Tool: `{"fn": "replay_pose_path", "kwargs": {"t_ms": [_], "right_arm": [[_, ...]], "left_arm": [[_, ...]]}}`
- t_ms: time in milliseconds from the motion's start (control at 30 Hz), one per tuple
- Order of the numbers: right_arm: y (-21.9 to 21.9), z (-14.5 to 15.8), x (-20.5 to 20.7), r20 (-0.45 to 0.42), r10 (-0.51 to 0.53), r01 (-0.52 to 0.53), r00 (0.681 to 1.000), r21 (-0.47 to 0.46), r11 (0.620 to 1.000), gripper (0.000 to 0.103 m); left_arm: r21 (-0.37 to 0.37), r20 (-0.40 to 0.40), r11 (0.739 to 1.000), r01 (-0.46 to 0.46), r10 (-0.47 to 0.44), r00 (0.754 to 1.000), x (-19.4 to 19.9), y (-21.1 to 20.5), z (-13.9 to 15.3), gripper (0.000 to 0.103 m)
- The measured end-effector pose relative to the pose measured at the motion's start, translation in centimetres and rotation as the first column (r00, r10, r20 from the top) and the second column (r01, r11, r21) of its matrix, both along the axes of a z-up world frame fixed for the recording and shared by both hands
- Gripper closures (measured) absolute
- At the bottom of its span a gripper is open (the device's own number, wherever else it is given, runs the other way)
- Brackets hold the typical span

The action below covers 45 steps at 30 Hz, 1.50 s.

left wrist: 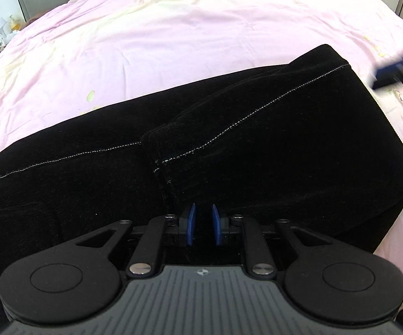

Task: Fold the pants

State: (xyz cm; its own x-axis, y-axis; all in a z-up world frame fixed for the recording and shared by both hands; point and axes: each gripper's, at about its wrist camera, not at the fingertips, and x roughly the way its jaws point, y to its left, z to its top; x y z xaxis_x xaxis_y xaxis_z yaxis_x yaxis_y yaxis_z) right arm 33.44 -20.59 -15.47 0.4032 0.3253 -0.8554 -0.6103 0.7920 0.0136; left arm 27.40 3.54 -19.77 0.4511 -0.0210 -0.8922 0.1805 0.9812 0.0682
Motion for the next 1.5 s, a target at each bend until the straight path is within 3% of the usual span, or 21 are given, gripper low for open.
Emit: {"fn": "replay_pose_path", "kwargs": {"t_ms": [133,300,467,600,633,667,700,833,900,1033,1200,1267,1333,1500], "right_arm": [[1.5,-1.2,6.0,-0.02,-0.01,0.009,1.0,-0.039,0.999,0.083],[3.4,-5.7,10.6,-0.114,-0.02,0.007,0.993,-0.115,0.993,0.084],[3.6,-7.9,12.9,-0.19,-0.099,0.086,0.977,-0.078,0.993,0.084],[3.8,-6.9,12.6,-0.18,-0.084,0.068,0.98,-0.093,0.993,0.085],[3.9,-6.5,12.4,-0.165,-0.078,0.062,0.983,-0.101,0.993,0.085],[4.1,-5.9,12.0,-0.143,-0.063,0.048,0.988,-0.107,0.993,0.082],[4.1,-5.5,11.5,-0.114,-0.039,0.027,0.993,-0.109,0.994,0.082],[5.2,-2.1,8.6,-0.003,0.068,-0.068,0.998,-0.101,0.993,0.076],[6.3,-0.4,6.9,0.012,0.135,-0.133,0.991,-0.091,0.987,0.073],[9.8,2.2,3.3,0.003,0.321,-0.32,0.947,-0.08,0.944,0.066],[14.1,3.5,-1.3,-0.018,0.536,-0.535,0.844,-0.115,0.837,0.064],[15.5,3.3,-2.8,-0.021,0.601,-0.597,0.799,-0.144,0.789,0.064],[16.8,2.9,-3.8,-0.028,0.637,-0.631,0.771,-0.175,0.756,0.064],[18.9,0.2,-3.7,-0.069,0.66,-0.656,0.748,-0.229,0.719,0.063]], "left_arm": [[-0.011,0.001,1.0,0.007,-0.007,1.0,-0.1,0.1,-0.3,0.082],[-0.039,0.015,0.999,0.011,-0.011,1.0,-1.0,1.0,-0.5,0.082],[-0.103,0.015,0.995,-0.017,0.018,1.0,-1.6,2.2,0.0,0.082],[-0.134,0.026,0.991,-0.011,0.015,1.0,-2.5,2.7,1.2,0.082],[-0.134,0.032,0.991,-0.006,0.01,0.999,-2.9,2.9,1.9,0.078],[-0.129,0.042,0.992,-0.015,0.02,0.999,-3.5,3.1,2.7,0.066],[-0.13,0.063,0.991,-0.022,0.031,0.998,-4.1,3.6,3.6,0.063],[-0.172,0.122,0.981,-0.095,0.117,0.986,-6.7,6.9,7.7,0.059],[-0.169,0.145,0.978,-0.122,0.147,0.978,-7.9,8.9,9.9,0.057],[-0.134,0.183,0.974,-0.182,0.205,0.961,-10.5,14.5,14.6,0.047],[-0.075,0.183,0.968,-0.239,0.249,0.951,-12.7,21.4,18.2,0.03],[-0.058,0.172,0.961,-0.271,0.277,0.945,-12.8,24.0,17.8,0.021],[-0.067,0.163,0.947,-0.315,0.322,0.933,-13.4,26.5,17.0,0.018],[-0.149,0.175,0.904,-0.4,0.423,0.889,-15.5,32.3,13.1,0.016]]}}
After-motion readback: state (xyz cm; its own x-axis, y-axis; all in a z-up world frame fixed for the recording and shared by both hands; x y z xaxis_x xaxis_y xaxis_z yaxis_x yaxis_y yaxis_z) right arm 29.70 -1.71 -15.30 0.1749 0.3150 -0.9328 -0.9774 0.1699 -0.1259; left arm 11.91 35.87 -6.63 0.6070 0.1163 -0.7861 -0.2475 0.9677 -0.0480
